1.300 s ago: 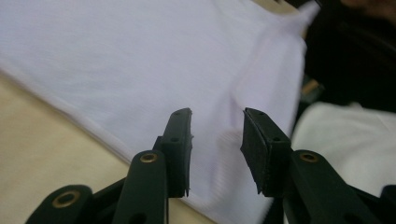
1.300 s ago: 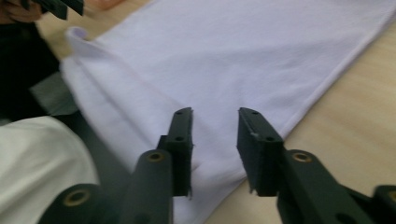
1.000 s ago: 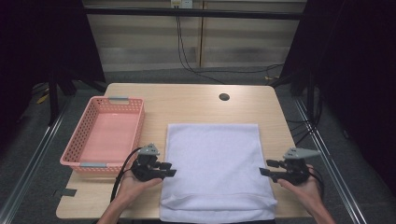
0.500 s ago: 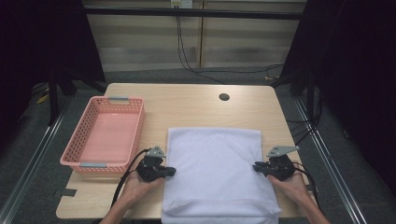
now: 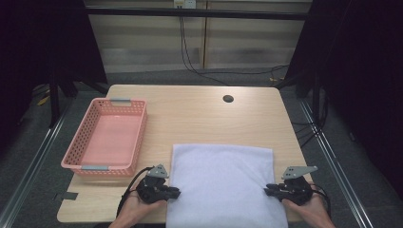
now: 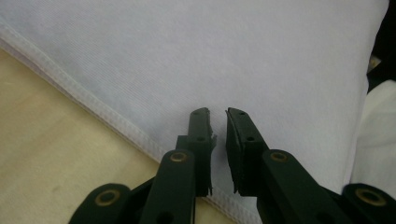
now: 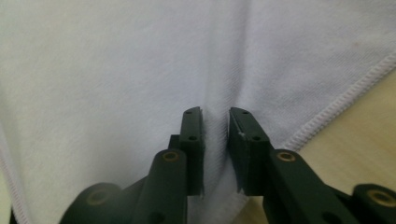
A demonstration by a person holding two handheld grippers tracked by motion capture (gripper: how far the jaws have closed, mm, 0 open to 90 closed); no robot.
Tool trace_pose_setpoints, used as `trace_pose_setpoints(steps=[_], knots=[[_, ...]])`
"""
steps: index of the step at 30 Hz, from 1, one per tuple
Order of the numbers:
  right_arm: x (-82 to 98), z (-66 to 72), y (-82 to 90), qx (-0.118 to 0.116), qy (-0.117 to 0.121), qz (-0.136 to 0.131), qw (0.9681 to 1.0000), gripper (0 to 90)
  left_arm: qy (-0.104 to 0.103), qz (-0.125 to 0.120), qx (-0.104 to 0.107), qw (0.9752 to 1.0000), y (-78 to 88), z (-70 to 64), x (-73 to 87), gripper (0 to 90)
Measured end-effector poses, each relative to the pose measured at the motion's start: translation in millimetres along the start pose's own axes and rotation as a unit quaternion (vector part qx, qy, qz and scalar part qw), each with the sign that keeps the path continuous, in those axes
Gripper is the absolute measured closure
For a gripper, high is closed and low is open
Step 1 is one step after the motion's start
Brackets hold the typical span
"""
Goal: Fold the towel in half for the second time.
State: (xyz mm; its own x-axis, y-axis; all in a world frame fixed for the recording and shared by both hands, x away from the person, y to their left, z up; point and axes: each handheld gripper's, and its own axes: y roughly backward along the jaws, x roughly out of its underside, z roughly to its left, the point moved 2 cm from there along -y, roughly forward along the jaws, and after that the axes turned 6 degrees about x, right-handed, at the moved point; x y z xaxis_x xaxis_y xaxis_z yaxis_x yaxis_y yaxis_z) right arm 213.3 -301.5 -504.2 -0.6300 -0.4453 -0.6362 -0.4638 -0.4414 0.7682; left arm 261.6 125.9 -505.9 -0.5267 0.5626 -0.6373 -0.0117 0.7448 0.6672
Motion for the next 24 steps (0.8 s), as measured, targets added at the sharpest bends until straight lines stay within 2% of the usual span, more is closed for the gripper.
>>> trace_pose_setpoints(steps=[1,2,3,5,6,8,10,12,13,15,17,18,19,20,22,23,24], knots=[[-1.6,-2.1,0.4,0.005,0.0,-0.007,1.0,74.0,-0.006,-0.003,-0.01,0.9999,1.4,5.1,-4.6,79.2],[-6.2,-6.1,1.9,0.011,-0.003,-0.017,0.9998,73.2,-0.003,-0.016,-0.024,0.9996,2.4,10.2,-9.4,78.0],[-11.1,-11.3,2.4,0.016,-0.004,-0.029,0.9994,72.7,0.006,-0.029,-0.022,0.9993,4.6,16.2,-14.4,77.2],[-21.0,-21.0,2.7,0.032,-0.01,-0.044,0.9985,71.0,0.004,-0.038,-0.043,0.9984,6.2,26.7,-23.4,76.9],[-26.9,-27.2,2.1,0.041,-0.013,-0.052,0.9977,70.2,0.011,-0.048,-0.046,0.9977,6.8,34.1,-29.5,76.5],[-40.4,-42.1,-0.9,0.057,-0.02,-0.069,0.9958,67.2,0.014,-0.059,-0.048,0.997,6.9,40.4,-37.7,75.0],[-49.9,-52.1,-4.2,0.064,-0.023,-0.075,0.9948,65.1,0.02,-0.06,-0.061,0.9961,6.9,46.8,-45.3,73.0],[-60.5,-65.1,-9.5,0.071,-0.032,-0.082,0.9936,62.4,0.017,-0.076,-0.071,0.9944,9.6,50.5,-51.2,71.9],[-63.2,-68.8,-11.5,0.075,-0.034,-0.082,0.9932,61.6,0.024,-0.081,-0.07,0.994,11.6,55.2,-54.1,71.8],[-69.2,-77.2,-19.1,0.075,-0.043,-0.079,0.9931,59.6,0.035,-0.086,-0.083,0.9922,12.6,64.3,-57.4,70.8],[-72.5,-82.9,-27.5,0.083,-0.035,-0.065,0.9938,57.9,0.04,-0.091,-0.083,0.9916,11.1,72.7,-58.2,70.5],[-73.8,-85.5,-31.5,0.089,-0.038,-0.06,0.9935,56.1,0.038,-0.086,-0.086,0.9918,8.3,74.5,-59.2,69.5],[-74.9,-88.4,-35.0,0.092,-0.042,-0.054,0.9934,55.2,0.036,-0.074,-0.098,0.9918,6.1,75.7,-60.4,69.3],[-75.9,-92.0,-38.6,0.096,-0.041,-0.052,0.9932,54.0,0.042,-0.073,-0.103,0.9911,4.8,75.0,-61.8,68.6],[-76.5,-97.3,-43.7,0.102,-0.047,-0.046,0.9926,51.8,0.03,-0.079,-0.09,0.9924,2.8,70.8,-64.7,67.3],[-75.4,-101.4,-47.3,0.098,-0.051,-0.048,0.9927,49.8,0.03,-0.077,-0.099,0.9917,2.1,71.4,-65.3,65.3],[-73.8,-103.3,-50.1,0.096,-0.056,-0.042,0.9929,48.7,0.033,-0.081,-0.096,0.9915,2.1,74.0,-65.4,63.4]])
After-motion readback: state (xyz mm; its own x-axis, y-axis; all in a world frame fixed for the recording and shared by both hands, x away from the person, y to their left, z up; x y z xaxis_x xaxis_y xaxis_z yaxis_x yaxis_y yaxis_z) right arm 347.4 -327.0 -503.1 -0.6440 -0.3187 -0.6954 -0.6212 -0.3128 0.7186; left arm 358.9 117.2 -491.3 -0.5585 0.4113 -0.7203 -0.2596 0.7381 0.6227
